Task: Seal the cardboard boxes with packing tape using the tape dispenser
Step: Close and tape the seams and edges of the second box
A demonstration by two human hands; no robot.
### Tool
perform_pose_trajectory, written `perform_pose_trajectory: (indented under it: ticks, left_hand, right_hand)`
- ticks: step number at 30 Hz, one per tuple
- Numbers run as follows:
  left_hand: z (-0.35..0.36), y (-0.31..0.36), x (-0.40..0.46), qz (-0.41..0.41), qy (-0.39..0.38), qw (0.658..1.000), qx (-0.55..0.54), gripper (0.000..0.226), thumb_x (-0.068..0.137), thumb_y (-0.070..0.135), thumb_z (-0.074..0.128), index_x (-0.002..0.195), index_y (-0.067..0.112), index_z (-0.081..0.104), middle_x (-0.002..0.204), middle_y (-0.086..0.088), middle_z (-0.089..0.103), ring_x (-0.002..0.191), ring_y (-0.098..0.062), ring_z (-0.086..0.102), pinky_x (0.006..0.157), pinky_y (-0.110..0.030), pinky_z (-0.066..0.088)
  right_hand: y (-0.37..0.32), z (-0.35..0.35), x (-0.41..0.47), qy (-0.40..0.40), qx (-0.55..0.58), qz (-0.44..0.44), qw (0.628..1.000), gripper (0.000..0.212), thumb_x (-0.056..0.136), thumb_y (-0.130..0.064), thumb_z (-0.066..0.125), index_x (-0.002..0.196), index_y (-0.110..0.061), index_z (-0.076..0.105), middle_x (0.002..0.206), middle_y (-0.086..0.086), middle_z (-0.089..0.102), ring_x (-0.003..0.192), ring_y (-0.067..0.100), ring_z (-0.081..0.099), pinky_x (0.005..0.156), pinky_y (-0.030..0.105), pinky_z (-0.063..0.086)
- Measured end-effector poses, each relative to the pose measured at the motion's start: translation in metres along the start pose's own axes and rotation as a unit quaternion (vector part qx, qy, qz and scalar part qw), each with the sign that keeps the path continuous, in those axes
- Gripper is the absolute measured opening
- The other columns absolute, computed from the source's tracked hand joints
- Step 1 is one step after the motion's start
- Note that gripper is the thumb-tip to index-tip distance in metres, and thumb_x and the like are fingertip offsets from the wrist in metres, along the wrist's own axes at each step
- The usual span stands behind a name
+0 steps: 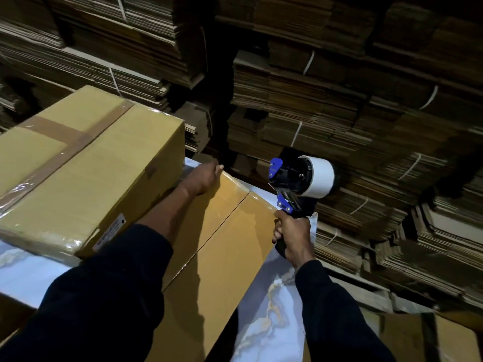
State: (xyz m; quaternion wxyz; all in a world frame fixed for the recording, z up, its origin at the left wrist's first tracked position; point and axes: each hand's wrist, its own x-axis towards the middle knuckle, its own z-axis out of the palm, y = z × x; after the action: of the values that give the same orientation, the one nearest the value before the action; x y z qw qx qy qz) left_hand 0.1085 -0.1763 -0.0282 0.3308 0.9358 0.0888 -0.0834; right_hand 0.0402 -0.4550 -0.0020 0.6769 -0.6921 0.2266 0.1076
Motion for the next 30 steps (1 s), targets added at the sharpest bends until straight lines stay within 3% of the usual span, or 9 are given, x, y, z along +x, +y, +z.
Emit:
perform_pose_trajectory:
  ticks: [4, 7, 10, 12, 16, 21, 23, 26, 30]
  left_hand:
    - [-0.019, -0.017, -0.021, -0.026, -0.069, 0.992, -0.105, 0.063, 0.109, 0.059, 0.027, 0.132, 0.013, 0.063, 0.13, -0.018, 0.064, 0.119, -0.032, 0.059, 0.106, -0.044, 0.045]
    - [-0.025, -0.024, -0.047, -0.018, -0.101, 0.985, -0.138, 0.046, 0.109, 0.054, 0.029, 0.114, 0.024, 0.064, 0.11, -0.006, 0.064, 0.108, -0.025, 0.061, 0.098, -0.04, 0.049]
    - [-0.019, -0.03, -0.067, -0.024, -0.1, 0.981, -0.167, 0.051, 0.108, 0.055, 0.035, 0.143, 0.023, 0.052, 0.122, -0.006, 0.062, 0.12, -0.029, 0.059, 0.1, -0.041, 0.045]
    - [-0.014, -0.027, -0.073, -0.052, -0.063, 0.986, -0.143, 0.057, 0.109, 0.055, 0.035, 0.151, 0.018, 0.044, 0.135, -0.015, 0.057, 0.13, -0.036, 0.053, 0.103, -0.047, 0.042]
    - [-0.007, -0.02, -0.071, -0.07, -0.022, 0.99, -0.118, 0.059, 0.109, 0.056, 0.031, 0.148, 0.016, 0.046, 0.141, -0.019, 0.056, 0.125, -0.035, 0.055, 0.098, -0.046, 0.041]
    - [0.001, -0.009, -0.059, -0.073, 0.024, 0.99, -0.115, 0.056, 0.108, 0.06, 0.027, 0.128, 0.017, 0.057, 0.115, -0.011, 0.065, 0.112, -0.031, 0.063, 0.093, -0.045, 0.048]
    - [0.004, -0.003, -0.062, -0.079, 0.039, 0.989, -0.118, 0.054, 0.109, 0.057, 0.028, 0.125, 0.015, 0.057, 0.111, -0.011, 0.065, 0.108, -0.029, 0.064, 0.088, -0.043, 0.046]
    - [0.007, -0.006, -0.077, -0.069, 0.037, 0.99, -0.118, 0.052, 0.109, 0.055, 0.032, 0.132, 0.013, 0.052, 0.12, -0.014, 0.064, 0.113, -0.032, 0.061, 0.094, -0.046, 0.047]
    - [0.013, -0.042, -0.112, -0.065, -0.015, 0.989, -0.136, 0.077, 0.09, 0.083, 0.029, 0.147, 0.032, 0.036, 0.137, -0.013, 0.06, 0.125, -0.036, 0.059, 0.103, -0.06, 0.049]
  right_hand:
    - [0.003, 0.001, -0.003, 0.011, 0.011, -0.016, 1.0, 0.037, 0.092, -0.003, 0.066, 0.061, -0.012, 0.048, 0.047, 0.004, 0.035, 0.04, 0.019, 0.032, 0.046, 0.029, 0.029]
    - [0.004, 0.002, -0.005, 0.013, 0.009, -0.032, 0.999, 0.035, 0.093, -0.002, 0.066, 0.063, -0.012, 0.05, 0.047, 0.004, 0.036, 0.041, 0.019, 0.033, 0.047, 0.03, 0.03]
    - [0.004, 0.002, -0.002, 0.006, 0.009, -0.045, 0.999, 0.038, 0.093, -0.001, 0.067, 0.062, -0.012, 0.049, 0.047, 0.005, 0.036, 0.041, 0.019, 0.032, 0.048, 0.032, 0.028]
    - [0.004, 0.002, 0.0, 0.0, 0.002, -0.055, 0.999, 0.039, 0.093, -0.002, 0.068, 0.06, -0.013, 0.05, 0.048, 0.005, 0.036, 0.041, 0.019, 0.032, 0.048, 0.033, 0.028]
    - [0.004, 0.001, 0.012, -0.004, -0.017, -0.069, 0.997, 0.042, 0.092, -0.006, 0.07, 0.055, -0.019, 0.055, 0.048, 0.004, 0.036, 0.043, 0.02, 0.032, 0.049, 0.033, 0.03]
    - [-0.012, 0.0, 0.043, 0.022, -0.049, -0.107, 0.993, 0.014, 0.086, -0.013, 0.074, 0.077, -0.02, 0.065, 0.052, -0.003, 0.05, 0.049, 0.018, 0.043, 0.049, 0.032, 0.037]
    - [-0.021, -0.001, 0.05, 0.02, -0.054, -0.096, 0.994, 0.015, 0.087, -0.009, 0.07, 0.076, -0.017, 0.063, 0.053, -0.002, 0.049, 0.05, 0.018, 0.042, 0.047, 0.031, 0.035]
    - [-0.026, -0.005, 0.042, 0.008, -0.061, -0.072, 0.995, 0.023, 0.087, -0.006, 0.067, 0.068, -0.016, 0.058, 0.054, 0.002, 0.044, 0.047, 0.018, 0.038, 0.046, 0.03, 0.03]
    - [-0.013, -0.012, 0.002, -0.042, -0.056, -0.012, 0.997, 0.033, 0.093, -0.006, 0.063, 0.064, -0.015, 0.05, 0.053, 0.004, 0.037, 0.041, 0.018, 0.033, 0.047, 0.031, 0.026]
